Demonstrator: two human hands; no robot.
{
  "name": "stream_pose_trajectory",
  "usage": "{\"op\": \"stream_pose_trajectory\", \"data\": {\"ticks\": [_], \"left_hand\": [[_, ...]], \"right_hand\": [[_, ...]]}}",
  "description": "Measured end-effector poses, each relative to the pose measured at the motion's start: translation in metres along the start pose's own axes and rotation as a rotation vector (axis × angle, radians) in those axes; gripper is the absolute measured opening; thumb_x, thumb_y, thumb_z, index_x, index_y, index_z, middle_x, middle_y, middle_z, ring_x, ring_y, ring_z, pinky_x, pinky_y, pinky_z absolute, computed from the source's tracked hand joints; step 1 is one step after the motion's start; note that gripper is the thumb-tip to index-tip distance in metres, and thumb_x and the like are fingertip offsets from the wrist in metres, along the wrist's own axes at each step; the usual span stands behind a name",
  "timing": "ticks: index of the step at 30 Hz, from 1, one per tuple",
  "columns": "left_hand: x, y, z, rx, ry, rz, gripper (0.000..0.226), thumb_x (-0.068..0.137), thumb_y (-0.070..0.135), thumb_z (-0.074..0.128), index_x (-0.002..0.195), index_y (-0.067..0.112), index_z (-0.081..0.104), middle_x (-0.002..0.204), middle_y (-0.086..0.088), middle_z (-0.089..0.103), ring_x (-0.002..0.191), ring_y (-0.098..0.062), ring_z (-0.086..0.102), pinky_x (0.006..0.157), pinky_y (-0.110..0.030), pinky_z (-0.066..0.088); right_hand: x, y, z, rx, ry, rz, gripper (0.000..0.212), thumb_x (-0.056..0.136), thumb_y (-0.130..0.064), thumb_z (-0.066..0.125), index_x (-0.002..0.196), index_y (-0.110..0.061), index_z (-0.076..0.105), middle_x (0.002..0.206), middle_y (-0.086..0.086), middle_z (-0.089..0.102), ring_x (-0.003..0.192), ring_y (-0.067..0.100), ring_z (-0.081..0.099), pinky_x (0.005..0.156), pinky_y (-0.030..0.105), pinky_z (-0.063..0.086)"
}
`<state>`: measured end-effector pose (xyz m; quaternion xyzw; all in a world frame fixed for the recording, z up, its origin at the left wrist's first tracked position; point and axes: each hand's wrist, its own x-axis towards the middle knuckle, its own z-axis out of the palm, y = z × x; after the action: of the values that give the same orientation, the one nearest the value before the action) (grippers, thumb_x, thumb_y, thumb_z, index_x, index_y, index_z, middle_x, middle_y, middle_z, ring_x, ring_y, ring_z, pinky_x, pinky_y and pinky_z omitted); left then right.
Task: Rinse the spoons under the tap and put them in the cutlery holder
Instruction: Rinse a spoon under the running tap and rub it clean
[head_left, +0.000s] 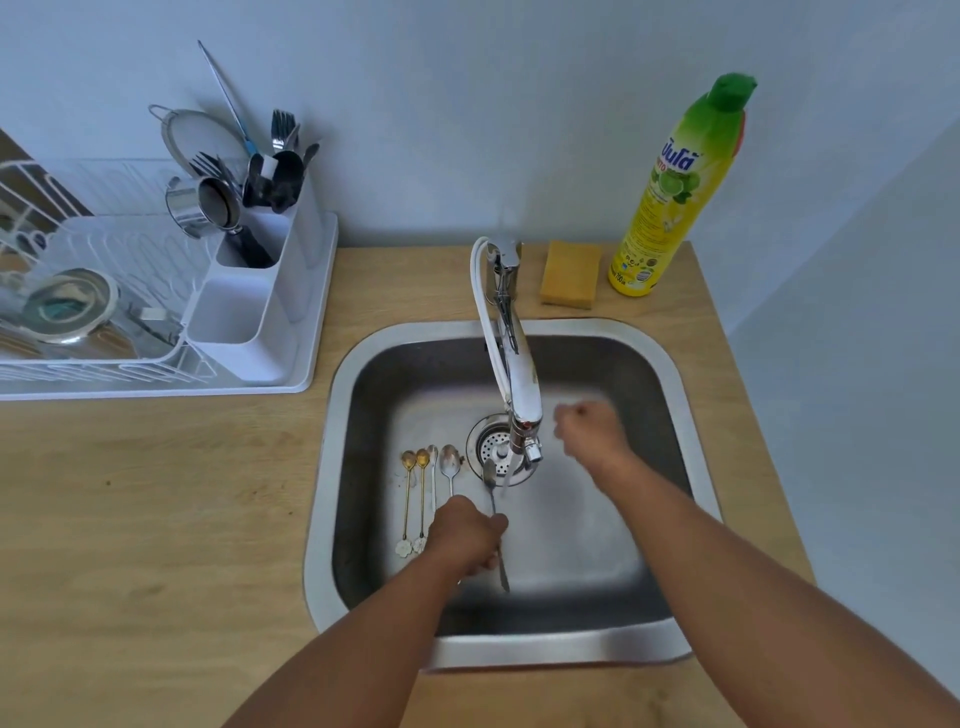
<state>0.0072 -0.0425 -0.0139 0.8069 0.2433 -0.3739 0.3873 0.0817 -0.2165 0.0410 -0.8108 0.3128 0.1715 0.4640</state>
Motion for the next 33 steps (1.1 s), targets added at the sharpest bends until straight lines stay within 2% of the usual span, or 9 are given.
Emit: {"op": "stream_pose_trajectory", "data": {"ticks": [2, 7, 11, 15, 19, 25, 28, 31, 33], "left_hand": [[-0.006, 0.004, 0.001, -0.097, -0.030, -0.022, 0.026, 0.090, 0.020, 0.061, 0.073, 0.002, 0.070, 0.044, -0.002, 0.064, 0.027, -0.012, 0.051, 0.034, -0.016, 0.038], [-0.013, 0.008, 0.007, -0.318, -0.162, -0.122, 0.030, 0.094, 0.032, 0.067, 0.085, 0.004, 0.075, 0.057, -0.005, 0.066, 0.041, -0.013, 0.051, 0.040, -0.019, 0.040], [-0.016, 0.003, 0.013, -0.477, -0.250, -0.217, 0.036, 0.092, 0.045, 0.071, 0.081, 0.011, 0.078, 0.062, -0.003, 0.066, 0.048, -0.010, 0.055, 0.041, -0.019, 0.044], [-0.023, -0.002, 0.015, -0.561, -0.307, -0.227, 0.034, 0.092, 0.046, 0.070, 0.083, 0.014, 0.077, 0.069, -0.001, 0.069, 0.056, -0.010, 0.063, 0.041, -0.020, 0.044], [-0.028, -0.001, 0.013, -0.529, -0.298, -0.158, 0.037, 0.090, 0.046, 0.072, 0.097, 0.010, 0.077, 0.078, 0.000, 0.077, 0.062, -0.013, 0.070, 0.047, -0.023, 0.049], [-0.025, 0.001, 0.005, -0.480, -0.189, -0.125, 0.059, 0.088, 0.067, 0.064, 0.103, 0.012, 0.074, 0.098, -0.006, 0.080, 0.071, -0.019, 0.072, 0.053, -0.027, 0.056], [-0.021, 0.005, 0.005, -0.503, -0.122, -0.118, 0.049, 0.090, 0.053, 0.070, 0.107, 0.008, 0.074, 0.094, -0.006, 0.077, 0.074, -0.020, 0.068, 0.055, -0.029, 0.059], [-0.017, 0.010, 0.008, -0.578, -0.120, -0.118, 0.036, 0.095, 0.040, 0.071, 0.106, 0.006, 0.075, 0.088, -0.006, 0.072, 0.075, -0.020, 0.064, 0.058, -0.030, 0.056], [-0.014, 0.012, 0.013, -0.645, -0.087, -0.109, 0.022, 0.095, 0.029, 0.073, 0.104, 0.008, 0.073, 0.085, -0.007, 0.072, 0.075, -0.022, 0.063, 0.060, -0.033, 0.053]], "right_hand": [[-0.008, 0.025, 0.014, -0.058, -0.140, 0.084, 0.029, 0.096, -0.026, 0.057, 0.088, -0.001, 0.070, 0.096, 0.018, 0.074, 0.079, 0.031, 0.063, 0.073, 0.040, 0.053], [-0.031, 0.042, 0.034, -0.085, -0.390, 0.239, 0.022, 0.098, -0.034, 0.061, 0.086, -0.016, 0.066, 0.081, 0.001, 0.067, 0.056, 0.012, 0.052, 0.046, 0.018, 0.033], [-0.034, 0.043, 0.032, -0.073, -0.456, 0.312, 0.014, 0.093, -0.023, 0.061, 0.082, -0.014, 0.063, 0.075, 0.006, 0.060, 0.051, 0.012, 0.045, 0.050, 0.020, 0.025], [-0.035, 0.049, 0.033, -0.091, -0.451, 0.312, 0.011, 0.088, -0.014, 0.062, 0.077, -0.013, 0.063, 0.056, 0.003, 0.052, 0.044, 0.012, 0.042, 0.048, 0.020, 0.025], [-0.035, 0.056, 0.039, -0.031, -0.425, 0.281, 0.005, 0.083, -0.009, 0.063, 0.079, -0.008, 0.066, 0.060, 0.009, 0.054, 0.041, 0.015, 0.038, 0.047, 0.022, 0.025], [-0.040, 0.056, 0.037, -0.091, -0.392, 0.182, 0.024, 0.085, -0.020, 0.066, 0.064, -0.009, 0.065, 0.049, 0.008, 0.060, 0.030, 0.017, 0.041, 0.041, 0.022, 0.033], [-0.045, 0.055, 0.032, -0.133, -0.402, 0.151, 0.025, 0.088, -0.017, 0.061, 0.064, -0.011, 0.066, 0.052, 0.007, 0.064, 0.035, 0.017, 0.045, 0.044, 0.022, 0.034], [-0.052, 0.053, 0.028, -0.178, -0.413, 0.100, 0.017, 0.085, -0.009, 0.058, 0.073, -0.009, 0.070, 0.060, 0.010, 0.067, 0.056, 0.023, 0.057, 0.052, 0.026, 0.038], [-0.057, 0.053, 0.026, -0.194, -0.415, 0.062, 0.018, 0.085, -0.008, 0.055, 0.074, -0.009, 0.070, 0.062, 0.010, 0.067, 0.060, 0.024, 0.057, 0.054, 0.027, 0.039]]}}
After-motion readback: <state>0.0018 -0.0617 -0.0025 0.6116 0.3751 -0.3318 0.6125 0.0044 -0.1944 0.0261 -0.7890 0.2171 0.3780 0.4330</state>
